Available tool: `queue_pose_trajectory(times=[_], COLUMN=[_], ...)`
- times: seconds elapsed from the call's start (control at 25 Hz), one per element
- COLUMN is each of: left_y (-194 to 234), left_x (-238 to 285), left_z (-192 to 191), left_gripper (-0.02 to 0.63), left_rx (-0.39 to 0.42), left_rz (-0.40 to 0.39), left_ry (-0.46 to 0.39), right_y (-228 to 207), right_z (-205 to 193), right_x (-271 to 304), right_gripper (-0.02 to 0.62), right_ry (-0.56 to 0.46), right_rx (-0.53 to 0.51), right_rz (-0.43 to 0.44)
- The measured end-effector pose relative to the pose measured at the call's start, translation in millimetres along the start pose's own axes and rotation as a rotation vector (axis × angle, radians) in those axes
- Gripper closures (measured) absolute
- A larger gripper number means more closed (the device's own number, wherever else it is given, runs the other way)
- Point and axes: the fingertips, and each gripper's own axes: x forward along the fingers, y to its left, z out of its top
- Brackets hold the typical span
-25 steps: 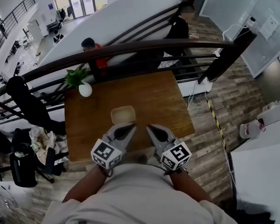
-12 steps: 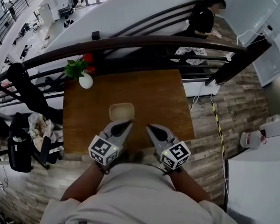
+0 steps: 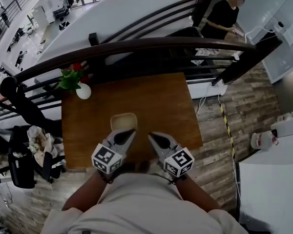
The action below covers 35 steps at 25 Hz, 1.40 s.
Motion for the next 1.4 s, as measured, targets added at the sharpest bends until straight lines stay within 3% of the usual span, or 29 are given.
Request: queue_pose_trajectory(times=[0.52,1.4], left_y=[51.7,124.7], left_x=[24.9,54.9], left_z=[-24.2,-124.7], left_gripper=[0.603,0.603], left_rx=[-0.029,-0.141], left_rz=[-0.029,-0.038], left_ry=[0.061,0.203], right_y=[-41.9,-118.8], right_z=[-27.4,-158.1], right_x=[48.5,113.3], right_gripper=[0.588,0.520], right_ry=[0.052,0.210], right_rx=[0.092,0.338], right_rz=[-0.050,-0.123])
